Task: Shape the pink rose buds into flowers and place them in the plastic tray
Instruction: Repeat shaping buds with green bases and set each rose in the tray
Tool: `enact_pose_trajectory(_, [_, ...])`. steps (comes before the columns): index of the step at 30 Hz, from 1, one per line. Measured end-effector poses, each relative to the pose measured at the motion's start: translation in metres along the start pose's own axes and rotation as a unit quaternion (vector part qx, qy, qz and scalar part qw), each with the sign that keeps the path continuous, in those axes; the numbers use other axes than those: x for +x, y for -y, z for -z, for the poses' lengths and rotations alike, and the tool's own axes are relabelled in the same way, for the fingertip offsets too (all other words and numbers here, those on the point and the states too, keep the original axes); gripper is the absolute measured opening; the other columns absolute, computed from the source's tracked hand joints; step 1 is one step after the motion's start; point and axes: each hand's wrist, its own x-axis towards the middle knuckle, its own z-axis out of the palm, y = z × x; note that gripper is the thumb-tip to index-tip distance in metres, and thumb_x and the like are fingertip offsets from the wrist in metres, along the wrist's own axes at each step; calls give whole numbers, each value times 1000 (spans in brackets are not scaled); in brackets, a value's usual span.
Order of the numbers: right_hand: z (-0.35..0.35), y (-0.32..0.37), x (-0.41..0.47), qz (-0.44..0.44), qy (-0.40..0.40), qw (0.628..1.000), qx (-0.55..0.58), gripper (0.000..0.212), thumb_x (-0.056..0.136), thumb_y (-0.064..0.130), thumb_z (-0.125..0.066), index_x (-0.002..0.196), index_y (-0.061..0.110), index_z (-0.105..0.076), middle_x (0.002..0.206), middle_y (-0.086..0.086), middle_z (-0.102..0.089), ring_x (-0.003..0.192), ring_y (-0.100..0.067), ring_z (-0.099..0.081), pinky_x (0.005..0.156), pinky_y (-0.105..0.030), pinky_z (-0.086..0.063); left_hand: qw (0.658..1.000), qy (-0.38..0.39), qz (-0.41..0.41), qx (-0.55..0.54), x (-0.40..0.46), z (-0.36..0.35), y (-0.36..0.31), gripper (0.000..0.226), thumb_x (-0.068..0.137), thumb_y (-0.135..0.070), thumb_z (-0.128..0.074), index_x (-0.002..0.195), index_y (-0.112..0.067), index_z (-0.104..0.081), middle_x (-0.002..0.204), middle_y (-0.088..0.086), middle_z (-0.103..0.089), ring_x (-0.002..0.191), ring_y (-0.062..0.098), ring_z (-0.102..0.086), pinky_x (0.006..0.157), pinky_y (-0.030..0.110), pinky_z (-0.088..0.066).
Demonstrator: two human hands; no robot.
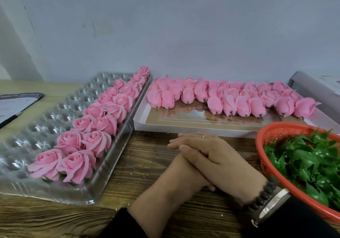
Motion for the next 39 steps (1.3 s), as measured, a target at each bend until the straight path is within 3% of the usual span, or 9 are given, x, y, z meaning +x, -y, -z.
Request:
enact_pose_trajectory(3, [0,-2,-5,-21,-4,1000,17,47,73,69,-43,113,49,-57,109,17,-62,83,9,-61,69,-13,-50,999,33,18,-11,0,2,-8,21,90,-7,-54,78,-24,-49,64,-15,-56,57,-10,-56,56,6,-46])
enact_pose_trajectory(6, [-1,-8,-6,-31,-50,997,58,57,58,72,-55,113,53,-53,112,24,-61,105,8,-55,82,-16,-50,999,-5,-7,-47,-1,9,-9,30,85,1,-58,70,-25,-54,60,-12,-57,54,-1,-57,48,11,-44])
enact_pose_trajectory(11, [-9,-6,-5,-25,-113,989,89,61,55,74,-58,111,51,-53,111,27,-60,108,8,-53,93,-20,-45,991,-81,-69,-87,-1,8,-6,14,85,-10,-61,77,-22,-64,74,-5,-67,75,4,-65,68,17,-52])
enact_pose_trajectory(15, [-25,6,-2,-4,-217,974,65,54,72,74,-40,108,41,-62,109,23,-62,113,-2,-53,97,-35,-44,916,-65,3,-396,3,-3,-13,28,93,-1,-38,79,-6,-62,70,0,-70,73,8,-67,67,19,-53])
enact_pose_trajectory(17, [-28,7,-1,2,-244,968,59,48,79,65,-38,101,35,-68,103,23,-65,108,0,-55,97,-36,-43,906,-64,14,-419,3,-6,-14,35,94,1,-28,83,-3,-61,71,-1,-70,75,6,-67,70,18,-54])
enact_pose_trajectory(22, [-15,-1,1,-10,-134,987,86,30,85,38,-45,100,34,-71,108,26,-63,110,8,-53,100,-17,-37,994,-104,-6,-28,3,-3,-3,23,90,1,-48,113,-3,-55,80,-24,-45,66,-27,-48,63,-5,-37])
enact_pose_trajectory(27, [-6,-4,-3,-13,-15,996,83,25,87,40,-51,107,50,-61,107,21,-66,84,-6,-68,77,-24,-55,999,2,40,-23,0,6,-10,25,87,-6,-56,72,-26,-53,62,-14,-57,56,-12,-55,53,7,-45])
enact_pose_trajectory(35, [-20,-2,-4,-6,-183,975,123,47,73,62,-45,112,41,-60,109,24,-65,107,6,-56,95,-27,-46,987,-160,-2,17,3,2,-3,17,85,4,-54,83,-11,-62,60,-15,-60,58,-17,-55,56,2,-43])
enact_pose_trajectory(39, [-31,2,-1,-8,-235,966,109,35,80,55,-38,99,42,-64,96,22,-67,99,1,-60,89,-27,-48,983,-176,-28,33,1,-3,-1,16,80,-25,-53,71,-20,-64,73,-2,-67,71,6,-65,64,32,-56])
